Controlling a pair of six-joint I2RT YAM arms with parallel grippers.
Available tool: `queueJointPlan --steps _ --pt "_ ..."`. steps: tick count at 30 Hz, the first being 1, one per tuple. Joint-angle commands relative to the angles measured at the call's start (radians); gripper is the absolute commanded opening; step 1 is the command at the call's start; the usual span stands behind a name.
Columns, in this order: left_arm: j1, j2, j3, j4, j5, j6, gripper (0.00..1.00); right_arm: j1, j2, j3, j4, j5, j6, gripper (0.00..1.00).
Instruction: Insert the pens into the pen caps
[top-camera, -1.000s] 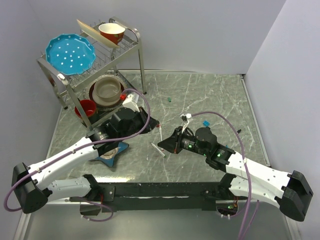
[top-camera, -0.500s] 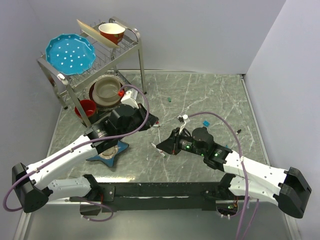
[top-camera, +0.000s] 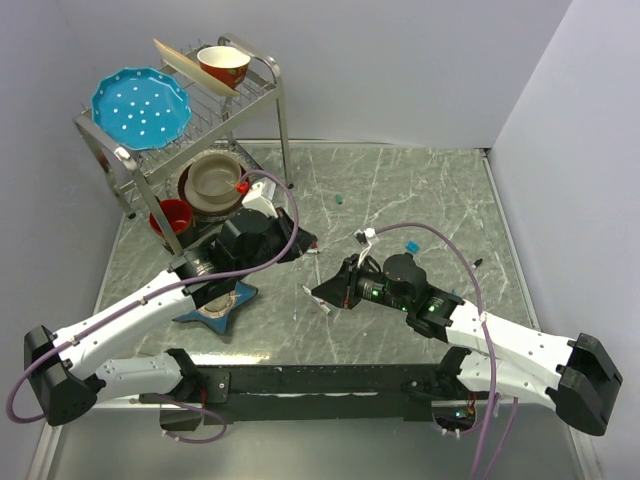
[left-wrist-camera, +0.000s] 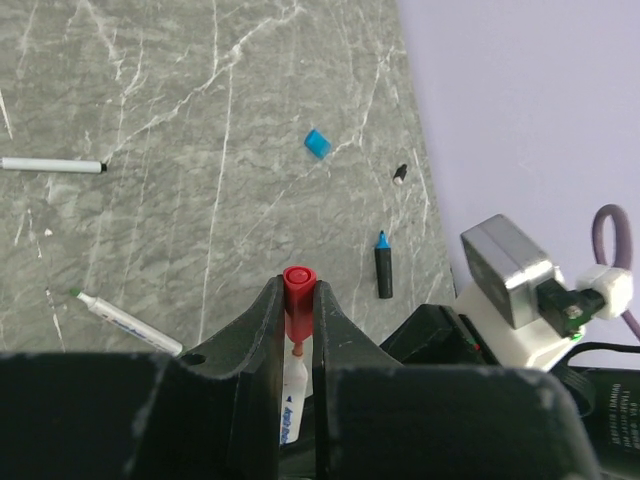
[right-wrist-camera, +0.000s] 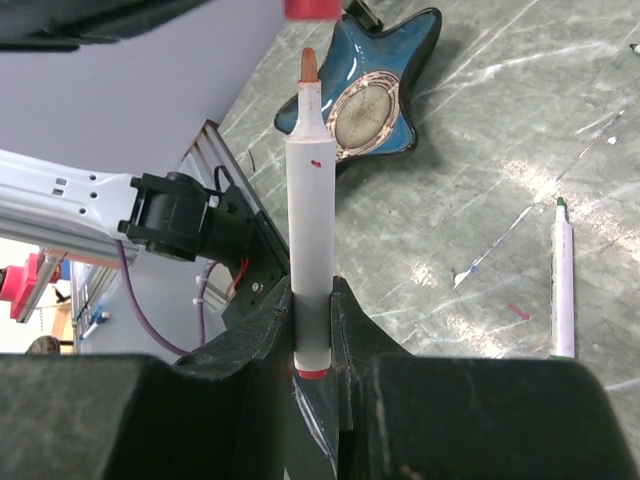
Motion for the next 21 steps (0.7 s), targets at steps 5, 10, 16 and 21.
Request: queueJointPlan --steps 5,10,16,21 --pt "-0.009 -0.018 -0.021 0.005 0.015 0.008 0.01 0.006 0.019 0.08 0.015 0.019 -0.016 0.0" --pt "-0.032 -0.022 -0.033 -0.024 -0.002 0.003 0.01 0.006 0.017 0.105 -0.029 0.075 -0.034 0.0" --pt "-0.056 0.001 -0.018 -0.091 -0.045 -0.001 0.01 0.006 0.028 0.181 -0.146 0.164 -0.1 0.0" --pt "-0.064 0.015 -0.004 -0.104 -0.039 -0.009 0.01 0.006 0.06 0.247 -0.221 0.235 -0.148 0.0"
